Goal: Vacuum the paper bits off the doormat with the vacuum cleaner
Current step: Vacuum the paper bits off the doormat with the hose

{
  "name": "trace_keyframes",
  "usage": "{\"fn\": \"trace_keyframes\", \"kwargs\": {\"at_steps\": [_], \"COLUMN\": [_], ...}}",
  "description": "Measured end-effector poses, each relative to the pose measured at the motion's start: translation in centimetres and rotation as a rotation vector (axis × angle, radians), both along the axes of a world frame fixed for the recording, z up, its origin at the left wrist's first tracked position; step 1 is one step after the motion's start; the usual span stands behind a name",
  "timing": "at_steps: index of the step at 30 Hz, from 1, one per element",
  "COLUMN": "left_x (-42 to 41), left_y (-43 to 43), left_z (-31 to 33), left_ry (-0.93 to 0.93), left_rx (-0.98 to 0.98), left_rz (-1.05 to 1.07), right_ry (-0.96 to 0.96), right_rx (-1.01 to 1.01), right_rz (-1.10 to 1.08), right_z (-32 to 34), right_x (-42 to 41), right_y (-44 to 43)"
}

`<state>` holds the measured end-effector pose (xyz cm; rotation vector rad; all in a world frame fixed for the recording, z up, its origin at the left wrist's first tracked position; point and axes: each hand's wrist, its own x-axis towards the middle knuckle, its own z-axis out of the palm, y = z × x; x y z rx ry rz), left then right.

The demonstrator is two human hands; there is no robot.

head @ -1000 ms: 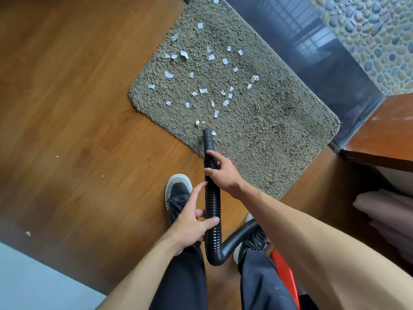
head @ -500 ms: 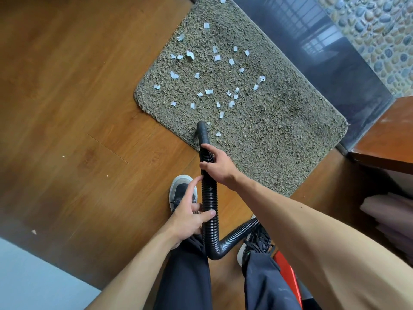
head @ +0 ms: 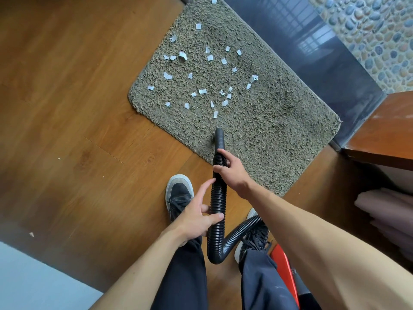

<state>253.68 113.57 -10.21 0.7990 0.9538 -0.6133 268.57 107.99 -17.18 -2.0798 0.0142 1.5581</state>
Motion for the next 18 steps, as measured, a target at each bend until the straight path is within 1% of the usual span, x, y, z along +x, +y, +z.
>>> {"fn": "trace_keyframes", "kwargs": {"at_steps": [8, 18], "left_x": [-0.8, -2.3], "left_y": [-0.7, -0.1], "left_z": [0.4, 0.9], "left_ry": [0.021, 0.042], "left_rx": [-0.008, 0.012], "left_rz": [-0.017, 0.056], "right_ry": [0.022, 0.004], "right_rx": [-0.016, -0.019], "right_rz": [-0.032, 0.061], "right_z": [0.1, 0.0], "right_x": [-1.2, -2.5], "right_y": [-1.1, 0.8]}}
